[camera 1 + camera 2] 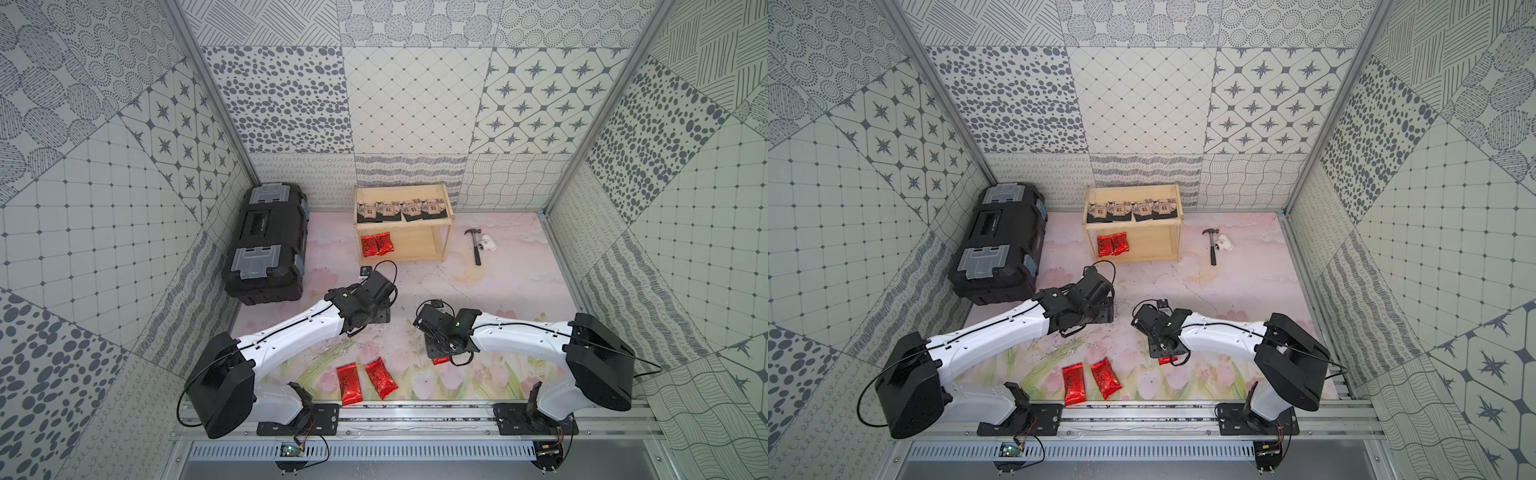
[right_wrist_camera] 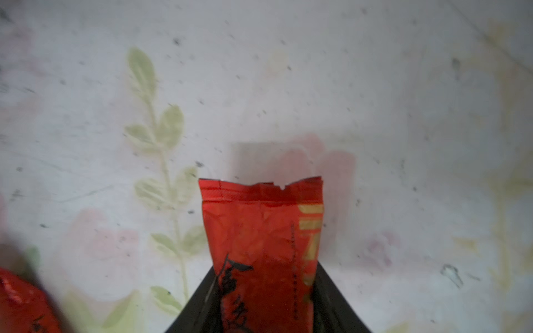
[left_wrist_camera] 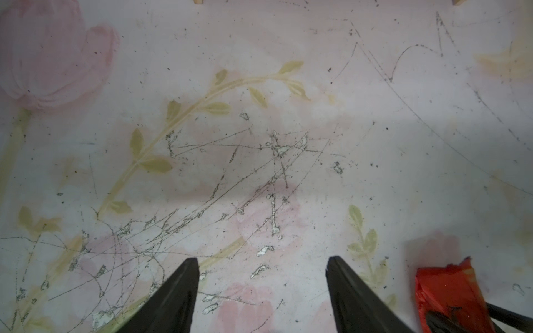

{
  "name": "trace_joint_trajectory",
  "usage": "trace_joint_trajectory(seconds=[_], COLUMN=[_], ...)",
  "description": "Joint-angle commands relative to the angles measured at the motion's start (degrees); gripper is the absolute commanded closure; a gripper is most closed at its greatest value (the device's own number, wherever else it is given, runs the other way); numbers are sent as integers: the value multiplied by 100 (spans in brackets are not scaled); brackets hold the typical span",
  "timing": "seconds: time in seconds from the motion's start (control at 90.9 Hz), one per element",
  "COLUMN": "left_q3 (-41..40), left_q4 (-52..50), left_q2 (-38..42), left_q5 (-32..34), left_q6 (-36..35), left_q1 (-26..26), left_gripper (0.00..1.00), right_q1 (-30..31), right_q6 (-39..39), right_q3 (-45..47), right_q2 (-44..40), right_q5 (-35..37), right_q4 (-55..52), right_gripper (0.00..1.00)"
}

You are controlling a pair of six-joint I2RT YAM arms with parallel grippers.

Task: Place the tea bags on the shelf by color
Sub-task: Move the tea bag to the center of the board.

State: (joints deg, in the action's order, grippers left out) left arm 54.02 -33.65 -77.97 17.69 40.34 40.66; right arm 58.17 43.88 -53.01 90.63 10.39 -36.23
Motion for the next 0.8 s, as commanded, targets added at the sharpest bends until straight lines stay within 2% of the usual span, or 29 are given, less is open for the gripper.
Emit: trace_joint_trajectory(seconds=[0.0, 0.176, 0.352, 0.583, 0.792], left_q3=[-142, -377, -641, -855, -917], left_q4=[286, 756, 1331, 1751, 1951], left_q2=[128, 157, 91, 94, 140], left_q5=[-776, -1512, -2147, -2630, -2875], left_q6=[-8, -123, -98, -68, -118], left_q1=[-286, -481, -630, -816, -928], left_gripper=[24, 24, 27, 31, 31], right_q1=[-173, -467, -548, -597, -617], right_q6=[-1670, -2659, -3070, -3093, -2804], right_q3=[-343, -537, -372, -75, 146], right_q2=[379, 973, 1044, 505, -192], right_q5=[-245, -683, -879, -920, -908], right_q4=[926, 1786, 2370, 2631, 2732], right_gripper=[53, 53, 49, 42, 34])
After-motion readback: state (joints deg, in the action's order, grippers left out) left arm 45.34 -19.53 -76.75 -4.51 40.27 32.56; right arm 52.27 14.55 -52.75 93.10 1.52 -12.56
